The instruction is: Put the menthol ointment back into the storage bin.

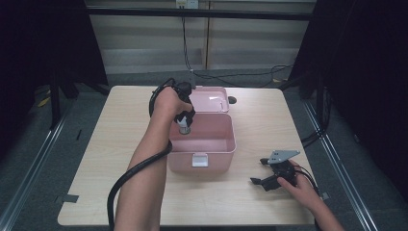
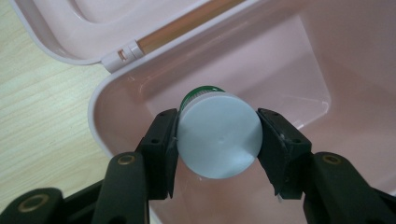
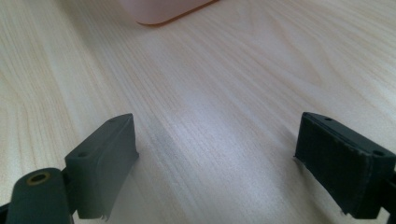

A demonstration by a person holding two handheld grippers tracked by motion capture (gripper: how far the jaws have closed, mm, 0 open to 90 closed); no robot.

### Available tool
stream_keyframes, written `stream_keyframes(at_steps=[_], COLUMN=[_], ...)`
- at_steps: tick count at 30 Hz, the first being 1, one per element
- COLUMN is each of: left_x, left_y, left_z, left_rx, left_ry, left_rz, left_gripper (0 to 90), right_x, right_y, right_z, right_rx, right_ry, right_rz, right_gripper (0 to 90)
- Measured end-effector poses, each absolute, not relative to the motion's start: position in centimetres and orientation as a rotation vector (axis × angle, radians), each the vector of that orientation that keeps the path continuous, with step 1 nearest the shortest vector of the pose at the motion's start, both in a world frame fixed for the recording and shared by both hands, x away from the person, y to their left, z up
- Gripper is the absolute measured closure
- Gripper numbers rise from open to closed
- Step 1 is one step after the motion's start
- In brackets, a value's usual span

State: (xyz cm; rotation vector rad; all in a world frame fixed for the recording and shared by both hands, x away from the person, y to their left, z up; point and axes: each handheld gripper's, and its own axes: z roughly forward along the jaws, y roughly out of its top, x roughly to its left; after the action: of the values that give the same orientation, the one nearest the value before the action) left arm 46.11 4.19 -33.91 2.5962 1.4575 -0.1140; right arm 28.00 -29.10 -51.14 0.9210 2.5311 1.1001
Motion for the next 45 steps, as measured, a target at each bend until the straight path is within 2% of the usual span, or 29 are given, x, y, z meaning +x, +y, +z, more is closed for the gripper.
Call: stream_keyframes(at_steps=[20,25,45], left_x=[46.9,46.9,46.7], left_y=[3.9,3.7,3.3], left_z=[-36.8,-37.4,-39.7], left_rx=[2.523,2.5,2.476], left_ry=[1.55,1.583,1.605], left_rz=[-0.1,-0.05,0.004], left_gripper=[50.3,50.3,50.2], right_x=[28.0,28.0,28.0], right_y=[-29.1,-29.1,-29.1], right_z=[-51.1,-51.1,-51.1], right_rx=[0.924,0.924,0.923], right_ry=[2.53,2.531,2.529], right_rz=[1.103,1.102,1.099], right_gripper=[11.7,11.7,11.7])
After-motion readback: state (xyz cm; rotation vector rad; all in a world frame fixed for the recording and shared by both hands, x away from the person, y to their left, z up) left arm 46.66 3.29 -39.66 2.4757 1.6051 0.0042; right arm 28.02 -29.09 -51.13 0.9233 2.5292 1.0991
